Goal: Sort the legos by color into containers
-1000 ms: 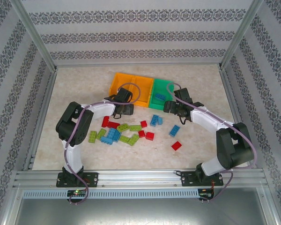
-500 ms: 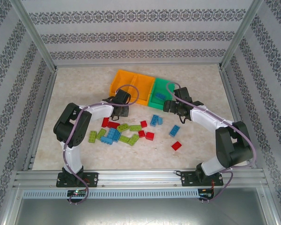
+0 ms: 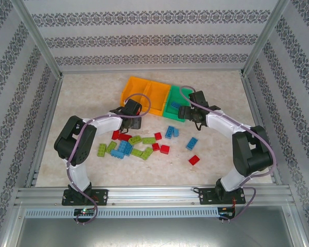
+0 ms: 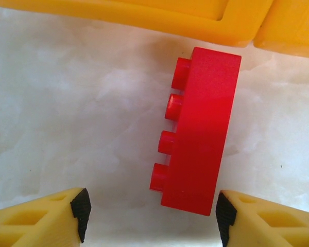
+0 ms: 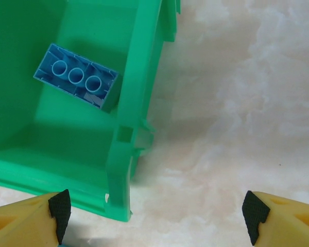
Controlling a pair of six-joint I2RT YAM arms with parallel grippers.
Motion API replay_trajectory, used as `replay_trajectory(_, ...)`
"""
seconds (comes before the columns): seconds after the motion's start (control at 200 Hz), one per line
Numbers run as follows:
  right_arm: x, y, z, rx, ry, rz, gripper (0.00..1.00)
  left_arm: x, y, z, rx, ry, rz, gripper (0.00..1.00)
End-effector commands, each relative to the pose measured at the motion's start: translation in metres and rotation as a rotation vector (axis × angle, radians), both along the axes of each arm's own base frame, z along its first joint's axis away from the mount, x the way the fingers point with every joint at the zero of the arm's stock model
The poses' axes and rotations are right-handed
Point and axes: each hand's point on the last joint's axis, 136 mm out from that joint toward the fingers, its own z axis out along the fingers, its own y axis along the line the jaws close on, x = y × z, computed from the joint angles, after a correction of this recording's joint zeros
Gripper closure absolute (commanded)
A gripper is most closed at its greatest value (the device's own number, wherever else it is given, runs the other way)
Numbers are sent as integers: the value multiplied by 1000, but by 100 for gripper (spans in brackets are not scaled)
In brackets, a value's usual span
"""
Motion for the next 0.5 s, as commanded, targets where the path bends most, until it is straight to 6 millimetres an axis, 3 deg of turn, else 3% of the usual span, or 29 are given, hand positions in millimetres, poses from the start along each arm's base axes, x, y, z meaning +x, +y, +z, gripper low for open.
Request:
replay_trajectory(0.0,11,-5,-1,-38,5,-8,13,8,6,6,13,-12,26,31)
replay_trajectory(0.135,18,-6,-7,-58,28,-5,19,19,-1,3,7,-18,11,31)
replay_trajectory(0.295,21,-4,-14,-59,54,9,34,30,-10,0,5,-16,-15,33)
replay_trajectory(0.495,23,-5,-18,-80,72,17,48,33,-12,-8,21,1,-23,46)
